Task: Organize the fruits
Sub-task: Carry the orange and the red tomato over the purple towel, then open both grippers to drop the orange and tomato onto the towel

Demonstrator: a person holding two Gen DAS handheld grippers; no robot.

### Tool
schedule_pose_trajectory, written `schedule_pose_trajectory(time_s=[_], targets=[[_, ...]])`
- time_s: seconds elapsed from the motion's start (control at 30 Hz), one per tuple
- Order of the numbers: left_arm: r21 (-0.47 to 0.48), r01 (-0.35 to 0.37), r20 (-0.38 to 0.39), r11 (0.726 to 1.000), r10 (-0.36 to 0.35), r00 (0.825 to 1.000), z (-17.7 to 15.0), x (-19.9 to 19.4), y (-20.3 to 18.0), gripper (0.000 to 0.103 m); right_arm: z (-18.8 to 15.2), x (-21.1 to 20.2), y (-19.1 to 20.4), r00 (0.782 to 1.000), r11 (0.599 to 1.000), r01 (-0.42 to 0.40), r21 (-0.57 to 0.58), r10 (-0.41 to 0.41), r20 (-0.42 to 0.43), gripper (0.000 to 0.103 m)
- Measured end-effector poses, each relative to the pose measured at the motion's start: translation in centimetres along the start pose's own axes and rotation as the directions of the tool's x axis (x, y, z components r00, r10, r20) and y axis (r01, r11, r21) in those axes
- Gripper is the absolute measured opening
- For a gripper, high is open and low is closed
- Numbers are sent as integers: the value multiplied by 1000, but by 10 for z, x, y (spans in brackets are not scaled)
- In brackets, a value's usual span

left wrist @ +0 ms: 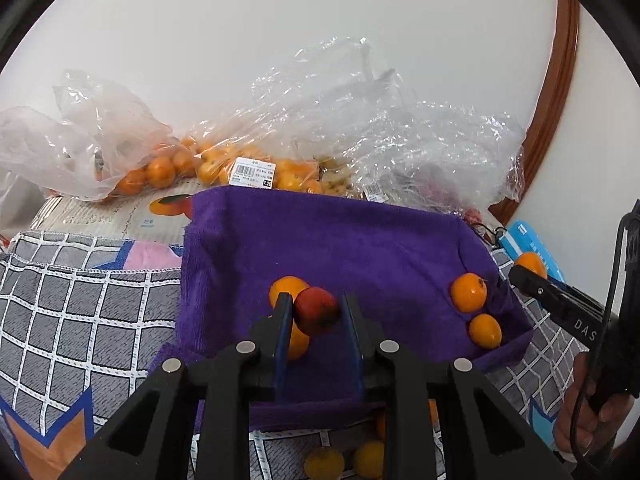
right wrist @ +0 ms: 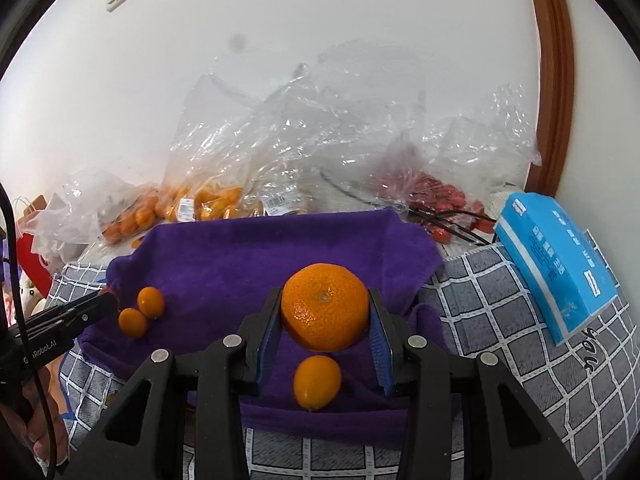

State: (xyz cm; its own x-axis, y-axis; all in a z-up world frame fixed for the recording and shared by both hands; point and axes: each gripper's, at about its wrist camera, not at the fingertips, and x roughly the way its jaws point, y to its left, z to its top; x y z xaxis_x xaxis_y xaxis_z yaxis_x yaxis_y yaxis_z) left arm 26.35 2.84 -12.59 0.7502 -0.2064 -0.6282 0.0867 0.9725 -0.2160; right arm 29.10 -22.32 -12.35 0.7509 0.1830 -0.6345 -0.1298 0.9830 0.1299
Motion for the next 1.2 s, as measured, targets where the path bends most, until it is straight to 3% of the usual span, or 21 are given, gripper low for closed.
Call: schedule_pose_trajectory(time_s=[0.53, 0.9, 1.2], targets=[[24, 3, -24, 1000, -2, 1000, -4, 8, -3, 24, -13, 17, 18, 997, 996, -64, -59, 61, -55, 40], [2, 1, -56, 1000, -1, 998, -6, 16, 3, 24, -26, 34, 29, 991, 991, -76, -110, 63, -119, 40], [11, 0, -48, 1000, 1, 999, -7, 17, 3, 24, -27, 35, 32, 990, 988, -83, -127, 68, -121, 41]])
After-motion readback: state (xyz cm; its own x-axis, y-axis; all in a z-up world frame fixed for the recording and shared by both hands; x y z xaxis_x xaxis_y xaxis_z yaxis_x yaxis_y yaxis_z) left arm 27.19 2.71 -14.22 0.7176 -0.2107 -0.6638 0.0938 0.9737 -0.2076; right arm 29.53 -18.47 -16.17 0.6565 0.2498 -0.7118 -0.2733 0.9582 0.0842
